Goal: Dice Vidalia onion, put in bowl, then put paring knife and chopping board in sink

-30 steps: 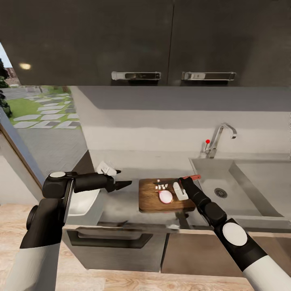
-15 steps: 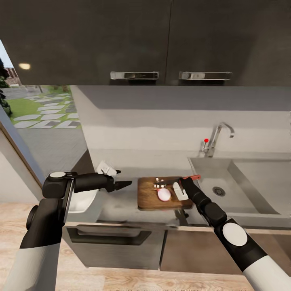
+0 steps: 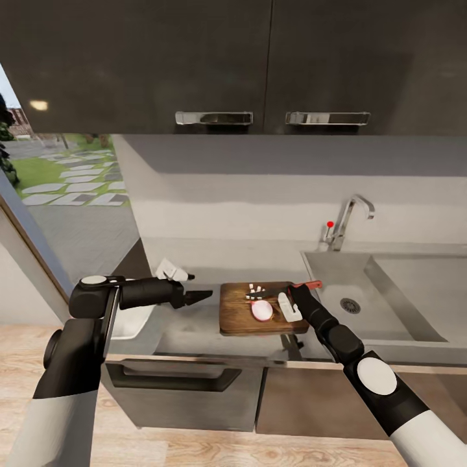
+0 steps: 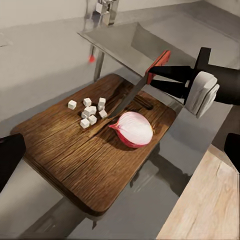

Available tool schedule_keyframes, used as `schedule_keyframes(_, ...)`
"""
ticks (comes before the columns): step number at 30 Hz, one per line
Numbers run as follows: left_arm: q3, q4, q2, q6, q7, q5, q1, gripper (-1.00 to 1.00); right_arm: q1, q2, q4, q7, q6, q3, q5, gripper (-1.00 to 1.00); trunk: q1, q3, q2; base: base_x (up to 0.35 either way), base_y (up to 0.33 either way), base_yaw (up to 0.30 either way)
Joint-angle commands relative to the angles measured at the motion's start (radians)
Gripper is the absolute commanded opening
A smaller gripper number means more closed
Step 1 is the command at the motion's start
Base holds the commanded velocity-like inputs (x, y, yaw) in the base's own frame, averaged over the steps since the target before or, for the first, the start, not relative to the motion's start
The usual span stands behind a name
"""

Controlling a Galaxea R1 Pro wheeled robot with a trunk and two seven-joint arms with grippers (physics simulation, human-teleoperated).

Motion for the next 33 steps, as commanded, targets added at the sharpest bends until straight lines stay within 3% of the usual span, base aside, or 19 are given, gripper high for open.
schedule_keyframes(1, 0.002, -0.001, -0.001, 0.02, -0.01, -0.009, -0.001, 1.0, -0.001, -0.001, -0.002, 0.004, -0.003, 0.001, 0.01, -1.0, 0.004, -0.005, -0.008, 0.0, 0.0, 0.0)
schedule_keyframes(29, 0.001, -0.001, 0.002, 0.038, -0.01, -0.009, -0.001, 1.0, -0.001, -0.001, -0.002, 0.004, -0.003, 0.001, 0.01, -1.0, 0.004, -0.005, -0.008, -0.039, 0.0, 0.0)
schedule_keyframes(33, 0.001, -0.001, 0.001, 0.038, -0.01, -0.009, -0.001, 1.0, -0.001, -0.006, -0.007, 0.006, -0.032, 0.0, 0.011, -1.0, 0.004, -0.005, -0.008, 0.0, 0.0, 0.0)
